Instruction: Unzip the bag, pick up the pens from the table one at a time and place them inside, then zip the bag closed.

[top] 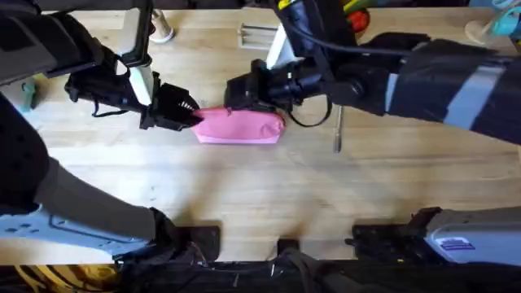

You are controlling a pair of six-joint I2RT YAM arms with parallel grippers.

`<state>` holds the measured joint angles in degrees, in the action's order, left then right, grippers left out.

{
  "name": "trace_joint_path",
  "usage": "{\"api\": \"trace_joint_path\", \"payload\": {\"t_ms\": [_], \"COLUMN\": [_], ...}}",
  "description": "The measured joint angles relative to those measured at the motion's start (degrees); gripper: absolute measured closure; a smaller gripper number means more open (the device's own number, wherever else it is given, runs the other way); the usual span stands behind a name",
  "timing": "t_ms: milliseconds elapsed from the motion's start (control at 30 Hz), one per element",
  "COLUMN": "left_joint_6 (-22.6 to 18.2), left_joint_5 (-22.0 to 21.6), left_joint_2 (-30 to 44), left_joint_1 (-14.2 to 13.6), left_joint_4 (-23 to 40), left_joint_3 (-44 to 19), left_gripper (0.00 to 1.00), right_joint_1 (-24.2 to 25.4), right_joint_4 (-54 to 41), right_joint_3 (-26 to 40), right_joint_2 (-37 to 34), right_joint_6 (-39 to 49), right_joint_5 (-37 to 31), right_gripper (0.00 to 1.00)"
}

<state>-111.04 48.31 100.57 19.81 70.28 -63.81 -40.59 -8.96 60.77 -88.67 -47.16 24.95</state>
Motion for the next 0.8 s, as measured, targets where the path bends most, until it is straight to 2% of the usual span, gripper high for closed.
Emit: {"api": "trace_joint_path", "payload": {"t_ms": [367,700,733,800], "left_joint_6": [0.0,0.0,0.0,0.0], "left_joint_5": [0.1,0.1,0.1,0.1], "left_joint_2": [0.0,0.0,0.0,0.0], "left_joint_1": [0.0,0.0,0.0,-0.1], "left_joint_4": [0.0,0.0,0.0,0.0], "left_joint_3": [0.0,0.0,0.0,0.0], "left_gripper": [0.958,0.958,0.958,0.958], "right_joint_1": [-6.0,-6.6,-6.3,-3.2], "right_joint_4": [-0.1,-2.2,-3.1,-14.8], "right_joint_3": [18.0,21.4,21.8,24.5], "right_joint_2": [-17.0,-19.7,-19.7,-16.8], "right_joint_6": [0.0,4.0,5.1,14.8], "right_joint_5": [1.6,2.3,2.6,3.8], "right_gripper": [0.971,0.969,0.924,0.176]}}
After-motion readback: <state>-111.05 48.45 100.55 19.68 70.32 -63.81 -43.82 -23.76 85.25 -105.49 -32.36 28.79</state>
